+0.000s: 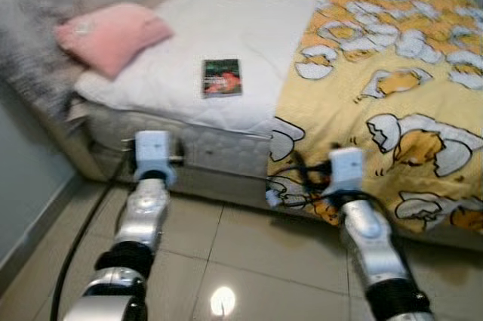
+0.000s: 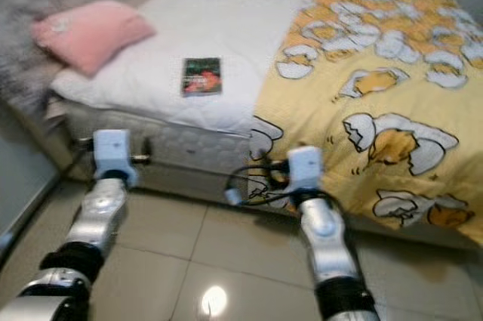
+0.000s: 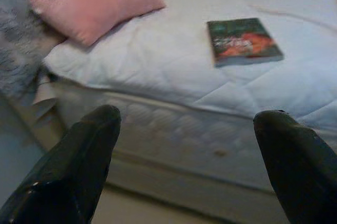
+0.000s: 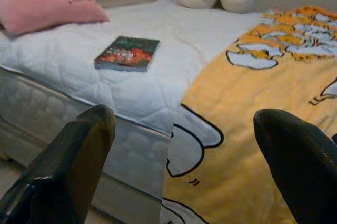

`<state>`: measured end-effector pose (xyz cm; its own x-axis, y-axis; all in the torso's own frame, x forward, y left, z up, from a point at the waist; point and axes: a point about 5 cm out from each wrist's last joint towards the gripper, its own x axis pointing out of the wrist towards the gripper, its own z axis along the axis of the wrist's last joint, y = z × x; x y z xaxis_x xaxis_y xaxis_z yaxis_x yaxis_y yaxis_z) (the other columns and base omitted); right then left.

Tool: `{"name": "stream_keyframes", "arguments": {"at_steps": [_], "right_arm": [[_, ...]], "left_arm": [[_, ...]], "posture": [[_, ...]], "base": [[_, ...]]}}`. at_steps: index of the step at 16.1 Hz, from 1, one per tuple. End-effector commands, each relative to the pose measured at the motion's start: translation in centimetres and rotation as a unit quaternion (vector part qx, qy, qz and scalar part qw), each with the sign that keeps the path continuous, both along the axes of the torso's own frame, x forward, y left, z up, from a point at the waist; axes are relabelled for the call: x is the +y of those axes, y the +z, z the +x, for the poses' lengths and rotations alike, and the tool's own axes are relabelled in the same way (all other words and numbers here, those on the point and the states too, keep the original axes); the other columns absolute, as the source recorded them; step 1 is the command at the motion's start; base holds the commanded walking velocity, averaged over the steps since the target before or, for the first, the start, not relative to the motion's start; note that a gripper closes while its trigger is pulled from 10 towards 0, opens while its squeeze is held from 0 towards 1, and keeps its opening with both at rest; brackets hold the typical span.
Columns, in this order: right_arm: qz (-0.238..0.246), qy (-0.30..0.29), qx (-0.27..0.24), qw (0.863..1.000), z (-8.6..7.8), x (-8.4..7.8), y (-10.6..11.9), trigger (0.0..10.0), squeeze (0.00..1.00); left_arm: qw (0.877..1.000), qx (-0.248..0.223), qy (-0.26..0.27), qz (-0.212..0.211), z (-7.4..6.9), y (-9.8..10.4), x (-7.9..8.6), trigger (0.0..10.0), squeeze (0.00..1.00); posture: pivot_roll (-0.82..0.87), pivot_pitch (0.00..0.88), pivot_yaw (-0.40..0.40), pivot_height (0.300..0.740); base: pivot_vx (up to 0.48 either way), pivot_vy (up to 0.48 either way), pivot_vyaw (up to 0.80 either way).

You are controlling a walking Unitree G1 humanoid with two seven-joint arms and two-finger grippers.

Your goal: Clean up the room

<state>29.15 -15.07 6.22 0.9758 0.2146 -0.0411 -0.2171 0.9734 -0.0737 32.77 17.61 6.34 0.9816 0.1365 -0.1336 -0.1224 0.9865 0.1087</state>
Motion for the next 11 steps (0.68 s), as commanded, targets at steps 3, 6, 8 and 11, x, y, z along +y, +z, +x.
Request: {"name": "stream_keyframes", "arguments": {"at_steps": [3, 6, 8, 11], "right_arm": [[-0.010, -0.014, -0.007, 1.000, 0.04, -1.14, 0.32, 10.0, 0.00], [-0.011, -0.010, -0.007, 1.000, 0.04, -1.10, 0.33, 10.0, 0.00], [-0.013, -0.007, -0.006, 1.000, 0.05, -1.10, 0.29, 10.0, 0.00], [-0.013, -0.006, -0.004, 1.000, 0.02, -1.07, 0.23, 10.0, 0.00]], "left_arm": [[1.000, -0.005, -0.017, -0.007, 0.27, 0.23, -1.24, 10.0, 0.00], [1.000, -0.009, -0.023, -0.003, 0.30, 0.34, -1.43, 10.0, 0.00], [1.000, -0.010, -0.026, -0.001, 0.36, 0.38, -1.45, 10.0, 0.00], [0.999, -0.017, -0.028, -0.002, 0.34, 0.50, -1.47, 10.0, 0.00]], "posture": [[-0.18, 0.000, 0.042, 0.740], [-0.18, 0.000, 0.041, 0.740], [-0.18, 0.000, 0.038, 0.740], [-0.18, 0.000, 0.040, 0.740]], "base": [[0.480, 0.000, 0.00], [0.480, 0.000, 0.00], [0.480, 0.000, 0.00], [0.480, 0.000, 0.00]]}}
